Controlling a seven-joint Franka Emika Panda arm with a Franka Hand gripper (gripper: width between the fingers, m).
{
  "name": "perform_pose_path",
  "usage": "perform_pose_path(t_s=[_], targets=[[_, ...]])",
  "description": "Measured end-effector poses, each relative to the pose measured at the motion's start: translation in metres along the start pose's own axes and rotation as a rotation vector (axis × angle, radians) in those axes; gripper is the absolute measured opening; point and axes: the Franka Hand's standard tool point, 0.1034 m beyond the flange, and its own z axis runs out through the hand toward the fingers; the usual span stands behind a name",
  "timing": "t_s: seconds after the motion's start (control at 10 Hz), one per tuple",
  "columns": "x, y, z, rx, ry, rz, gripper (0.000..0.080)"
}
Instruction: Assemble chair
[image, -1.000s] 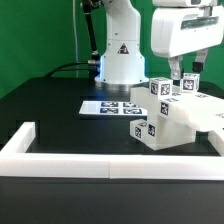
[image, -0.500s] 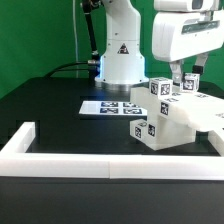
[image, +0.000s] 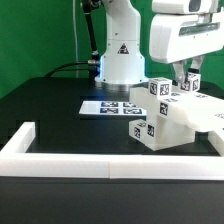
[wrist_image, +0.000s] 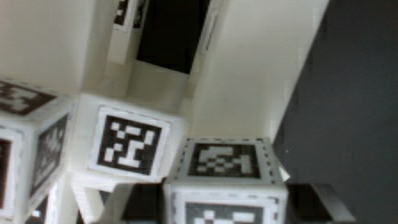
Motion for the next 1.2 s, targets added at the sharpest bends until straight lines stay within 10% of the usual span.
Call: perform_pose_path(t_s=[1.2], targets=[[0.0003,-0.0004,0.0001,0.001,0.000,0.834,0.0284]])
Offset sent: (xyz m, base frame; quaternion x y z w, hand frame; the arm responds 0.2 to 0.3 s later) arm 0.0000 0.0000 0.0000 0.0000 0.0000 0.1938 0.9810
